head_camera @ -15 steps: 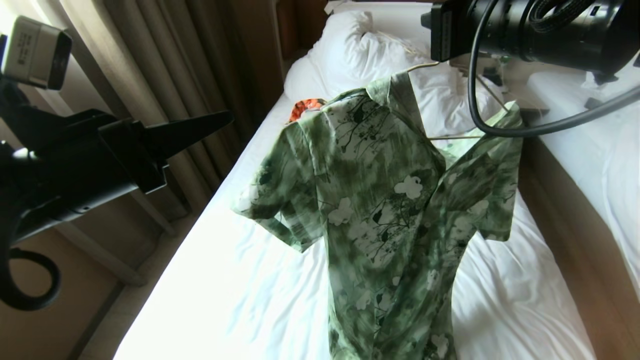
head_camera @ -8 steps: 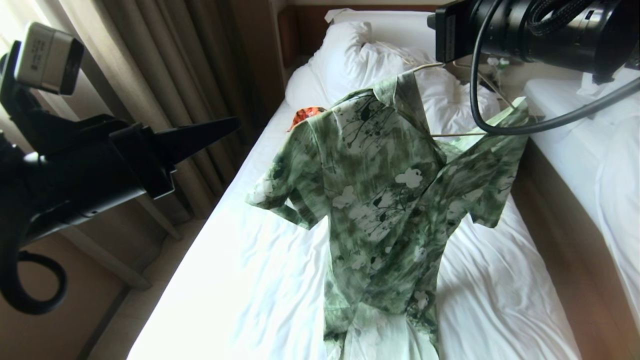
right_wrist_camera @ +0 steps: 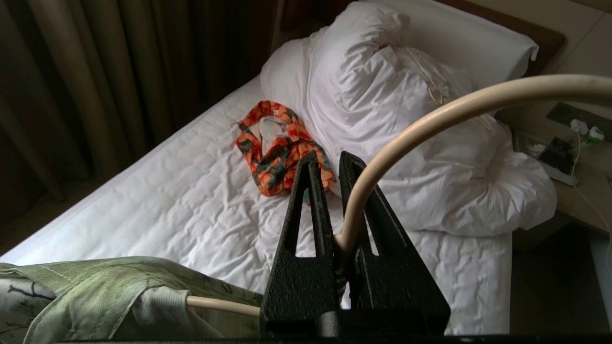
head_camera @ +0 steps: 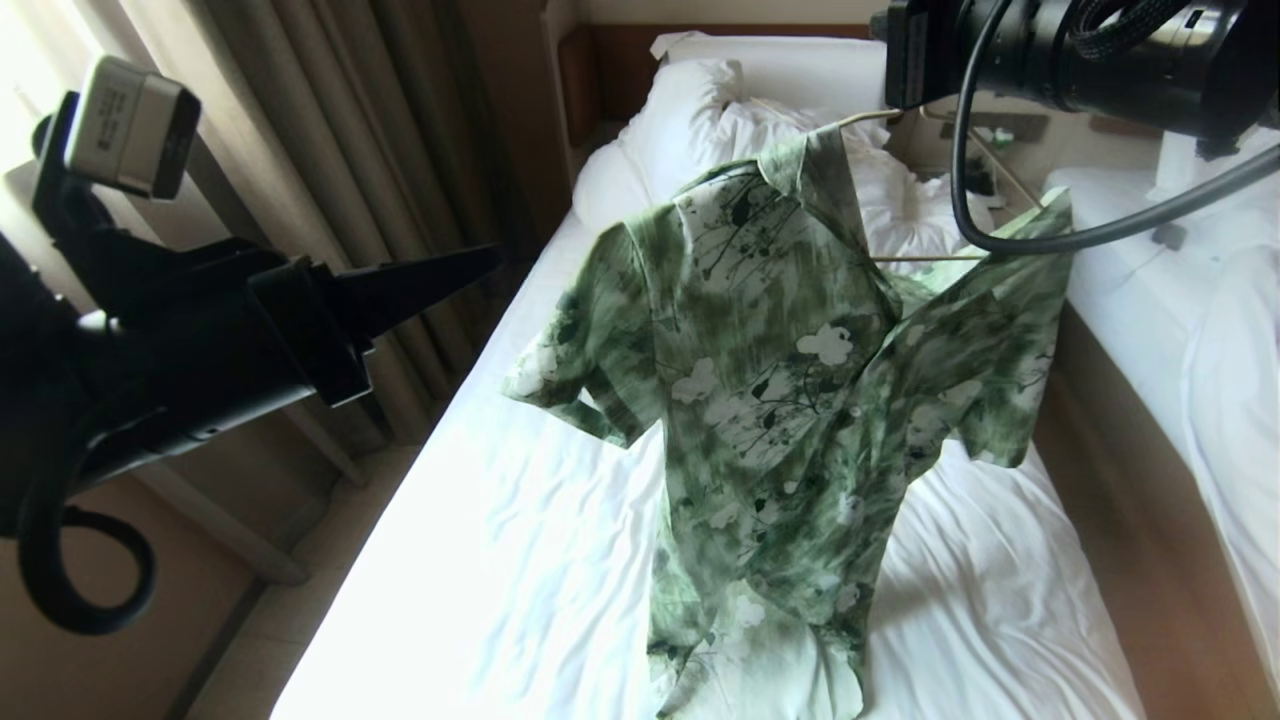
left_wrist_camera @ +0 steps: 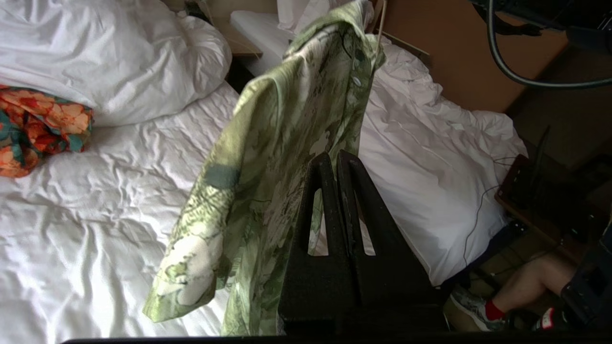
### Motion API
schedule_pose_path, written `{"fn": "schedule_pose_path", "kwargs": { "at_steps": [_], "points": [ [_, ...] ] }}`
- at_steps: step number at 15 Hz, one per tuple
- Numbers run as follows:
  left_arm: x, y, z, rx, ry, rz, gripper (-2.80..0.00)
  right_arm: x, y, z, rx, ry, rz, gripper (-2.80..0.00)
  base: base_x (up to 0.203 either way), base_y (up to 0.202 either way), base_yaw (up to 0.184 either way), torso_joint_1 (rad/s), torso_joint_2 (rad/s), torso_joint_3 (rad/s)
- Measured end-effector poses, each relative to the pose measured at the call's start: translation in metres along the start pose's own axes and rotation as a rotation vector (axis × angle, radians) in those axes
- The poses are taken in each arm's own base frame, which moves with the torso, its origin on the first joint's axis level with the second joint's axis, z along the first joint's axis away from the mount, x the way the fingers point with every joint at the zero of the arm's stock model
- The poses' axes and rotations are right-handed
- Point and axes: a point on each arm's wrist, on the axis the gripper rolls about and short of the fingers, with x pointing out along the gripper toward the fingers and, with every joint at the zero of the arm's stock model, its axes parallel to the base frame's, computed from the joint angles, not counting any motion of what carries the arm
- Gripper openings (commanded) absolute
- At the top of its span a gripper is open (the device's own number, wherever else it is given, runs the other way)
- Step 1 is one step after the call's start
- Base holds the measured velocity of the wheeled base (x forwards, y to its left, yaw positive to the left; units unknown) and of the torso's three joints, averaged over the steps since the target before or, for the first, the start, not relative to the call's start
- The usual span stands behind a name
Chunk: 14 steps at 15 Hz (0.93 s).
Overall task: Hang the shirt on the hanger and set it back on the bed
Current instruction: Take the clothes hanger out of the clothes
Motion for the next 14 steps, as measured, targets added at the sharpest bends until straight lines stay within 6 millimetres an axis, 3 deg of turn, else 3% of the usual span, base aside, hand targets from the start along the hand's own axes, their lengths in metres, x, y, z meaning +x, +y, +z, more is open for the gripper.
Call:
{"fn": "schedule_pose_path", "kwargs": {
  "at_steps": [3, 9, 12, 13, 14],
  "points": [
    [0.008, -0.012, -0.008, -0.044, 0.072, -0.009, -2.8, 0.009, -0.002, 0.002, -0.013, -0.106, -0.057, -2.8, 0.0, 0.0, 0.0, 0.0, 0.0, 0.0],
    [0.037, -0.038, -0.032, -0.073, 0.131, 0.021, -2.8, 0.018, 0.002, -0.007, -0.038, -0.018, -0.082, -2.8, 0.0, 0.0, 0.0, 0.0, 0.0, 0.0],
    [0.057, -0.053, -0.043, -0.086, 0.119, 0.072, -2.8, 0.022, 0.015, -0.009, -0.035, -0.002, -0.07, -2.8, 0.0, 0.0, 0.0, 0.0, 0.0, 0.0],
    [0.065, -0.058, -0.049, -0.092, 0.118, 0.095, -1.28, 0.024, 0.022, -0.01, -0.033, 0.006, -0.068, -2.8, 0.0, 0.0, 0.0, 0.0, 0.0, 0.0],
    [0.073, -0.064, -0.055, -0.095, 0.114, 0.133, 0.0, 0.025, 0.03, -0.012, -0.032, 0.017, -0.064, -2.8, 0.0, 0.0, 0.0, 0.0, 0.0, 0.0]
  ]
}}
